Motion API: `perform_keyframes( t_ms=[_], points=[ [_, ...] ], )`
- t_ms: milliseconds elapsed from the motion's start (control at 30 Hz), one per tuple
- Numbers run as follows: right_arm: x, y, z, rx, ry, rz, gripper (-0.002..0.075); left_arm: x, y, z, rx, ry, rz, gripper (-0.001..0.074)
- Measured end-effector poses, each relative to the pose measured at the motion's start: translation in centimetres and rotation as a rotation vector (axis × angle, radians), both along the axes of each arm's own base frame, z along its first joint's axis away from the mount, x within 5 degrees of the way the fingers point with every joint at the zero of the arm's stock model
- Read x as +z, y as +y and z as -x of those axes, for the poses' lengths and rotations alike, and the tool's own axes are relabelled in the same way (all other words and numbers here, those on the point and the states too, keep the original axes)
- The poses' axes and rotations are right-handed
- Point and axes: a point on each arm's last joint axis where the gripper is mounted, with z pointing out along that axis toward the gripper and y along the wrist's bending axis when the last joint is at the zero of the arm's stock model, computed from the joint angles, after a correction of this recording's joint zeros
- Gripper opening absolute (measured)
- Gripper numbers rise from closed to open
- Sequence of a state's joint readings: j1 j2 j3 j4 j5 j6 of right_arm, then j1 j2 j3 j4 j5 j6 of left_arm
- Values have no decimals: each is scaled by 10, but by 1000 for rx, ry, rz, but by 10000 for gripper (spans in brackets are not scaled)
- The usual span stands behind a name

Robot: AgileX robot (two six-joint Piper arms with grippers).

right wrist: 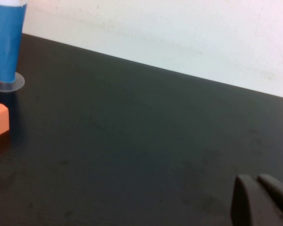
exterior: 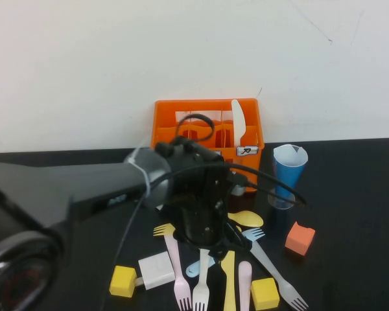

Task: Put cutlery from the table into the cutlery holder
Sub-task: Pick up the fork

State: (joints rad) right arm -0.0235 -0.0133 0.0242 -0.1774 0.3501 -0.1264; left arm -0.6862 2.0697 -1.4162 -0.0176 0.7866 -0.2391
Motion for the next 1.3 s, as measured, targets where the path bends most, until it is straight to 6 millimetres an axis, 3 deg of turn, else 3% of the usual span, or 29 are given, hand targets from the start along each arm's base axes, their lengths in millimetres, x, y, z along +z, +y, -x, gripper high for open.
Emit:
perform_keyframes(
  t_ms=[200,733,800,900,967,1100,1300],
  points=[
    [0,0,0,0,0,0,-4,-23,-5,-6,54,10,4,345],
    [0,0,0,0,0,0,-4,-48,-5,-13,120,-7,-28,344],
    [0,0,0,0,0,0,-4,-48,-6,-14,139,-4,-26,325],
    [0,0,0,0,0,0,-4,-48,-5,-14,154,-4,-29,225],
    [0,0,0,0,0,0,-4,-46,-5,-14,153,-13,-32,161],
    [0,0,0,0,0,0,-4,-39,-2,-16,134,-46,-49,162],
    [0,0,0,0,0,0,-4,9,3,-17,116,-165,-19,162]
  ],
)
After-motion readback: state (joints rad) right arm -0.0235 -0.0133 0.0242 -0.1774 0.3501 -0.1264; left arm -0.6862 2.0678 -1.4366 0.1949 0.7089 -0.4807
